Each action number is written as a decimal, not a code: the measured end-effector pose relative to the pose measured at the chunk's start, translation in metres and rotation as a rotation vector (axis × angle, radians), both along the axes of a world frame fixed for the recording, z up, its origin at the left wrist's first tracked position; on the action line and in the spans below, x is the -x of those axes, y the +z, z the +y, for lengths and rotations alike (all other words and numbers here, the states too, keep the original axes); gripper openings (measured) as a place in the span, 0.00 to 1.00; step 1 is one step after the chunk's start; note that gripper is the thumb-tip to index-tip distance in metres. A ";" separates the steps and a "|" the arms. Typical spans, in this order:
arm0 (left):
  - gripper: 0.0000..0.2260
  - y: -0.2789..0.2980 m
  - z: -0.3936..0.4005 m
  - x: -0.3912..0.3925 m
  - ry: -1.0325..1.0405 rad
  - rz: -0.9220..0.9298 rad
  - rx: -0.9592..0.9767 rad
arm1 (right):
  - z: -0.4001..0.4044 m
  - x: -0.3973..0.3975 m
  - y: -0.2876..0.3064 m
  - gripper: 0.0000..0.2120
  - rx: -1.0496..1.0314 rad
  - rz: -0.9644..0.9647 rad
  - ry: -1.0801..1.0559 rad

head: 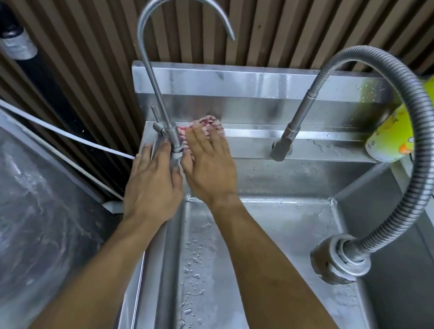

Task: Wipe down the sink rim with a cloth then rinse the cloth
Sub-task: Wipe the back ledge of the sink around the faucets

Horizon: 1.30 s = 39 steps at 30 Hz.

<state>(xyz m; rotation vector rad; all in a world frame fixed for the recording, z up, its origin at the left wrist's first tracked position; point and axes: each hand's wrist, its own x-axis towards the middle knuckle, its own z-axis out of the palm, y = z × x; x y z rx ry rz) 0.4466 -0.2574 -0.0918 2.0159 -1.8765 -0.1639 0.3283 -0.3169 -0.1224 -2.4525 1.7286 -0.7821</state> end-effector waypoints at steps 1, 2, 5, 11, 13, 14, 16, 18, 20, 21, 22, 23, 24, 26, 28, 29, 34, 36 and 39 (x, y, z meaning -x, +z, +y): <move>0.26 -0.002 0.000 -0.001 -0.014 -0.026 -0.022 | -0.002 0.012 -0.001 0.26 0.030 -0.016 0.005; 0.26 -0.003 0.000 -0.003 -0.031 -0.059 -0.041 | -0.003 0.026 -0.003 0.25 0.051 -0.032 -0.045; 0.23 -0.004 0.008 -0.004 -0.078 -0.127 0.016 | 0.003 0.064 -0.007 0.25 0.039 -0.046 -0.276; 0.21 0.017 -0.021 0.029 -0.396 -0.010 0.180 | 0.009 0.086 -0.011 0.23 0.075 0.009 -0.074; 0.25 0.015 -0.043 0.034 -0.469 -0.114 -0.001 | 0.012 0.102 -0.015 0.22 0.111 0.033 -0.029; 0.27 0.010 -0.050 0.033 -0.516 -0.190 -0.081 | 0.014 0.108 -0.017 0.22 0.125 0.040 -0.021; 0.28 -0.001 -0.056 0.027 -0.590 -0.325 -0.151 | 0.015 0.111 -0.017 0.22 0.139 0.049 -0.006; 0.29 -0.006 -0.054 0.022 -0.594 -0.367 -0.130 | 0.015 0.111 -0.017 0.22 0.144 0.060 0.003; 0.29 -0.008 -0.053 0.022 -0.583 -0.382 -0.105 | 0.015 0.114 -0.018 0.22 0.159 0.084 0.017; 0.29 -0.007 -0.052 0.024 -0.577 -0.385 -0.103 | 0.016 0.115 -0.018 0.22 0.163 0.093 0.029; 0.29 -0.006 -0.052 0.024 -0.573 -0.385 -0.108 | 0.016 0.116 -0.019 0.22 0.165 0.097 0.039; 0.30 -0.005 -0.052 0.025 -0.568 -0.380 -0.117 | 0.017 0.117 -0.019 0.22 0.169 0.093 0.044; 0.30 -0.005 -0.052 0.025 -0.564 -0.375 -0.128 | 0.017 0.118 -0.019 0.21 0.171 0.073 0.051; 0.33 -0.007 -0.052 0.025 -0.556 -0.376 -0.123 | 0.019 0.121 -0.015 0.19 0.137 -0.021 0.075; 0.38 -0.012 -0.052 0.024 -0.536 -0.421 -0.087 | 0.029 0.123 -0.009 0.18 0.046 -0.173 0.071; 0.41 -0.014 -0.052 0.025 -0.526 -0.446 -0.078 | 0.036 0.125 -0.008 0.18 0.014 -0.272 0.044; 0.44 -0.016 -0.059 0.025 -0.529 -0.444 -0.096 | 0.079 0.151 0.002 0.17 -0.229 -1.173 -0.630; 0.44 -0.016 -0.060 0.025 -0.535 -0.429 -0.089 | 0.074 0.183 0.011 0.17 -0.213 -1.433 -0.794; 0.45 -0.017 -0.060 0.024 -0.527 -0.440 -0.107 | 0.047 0.208 0.038 0.19 0.083 -1.341 -0.685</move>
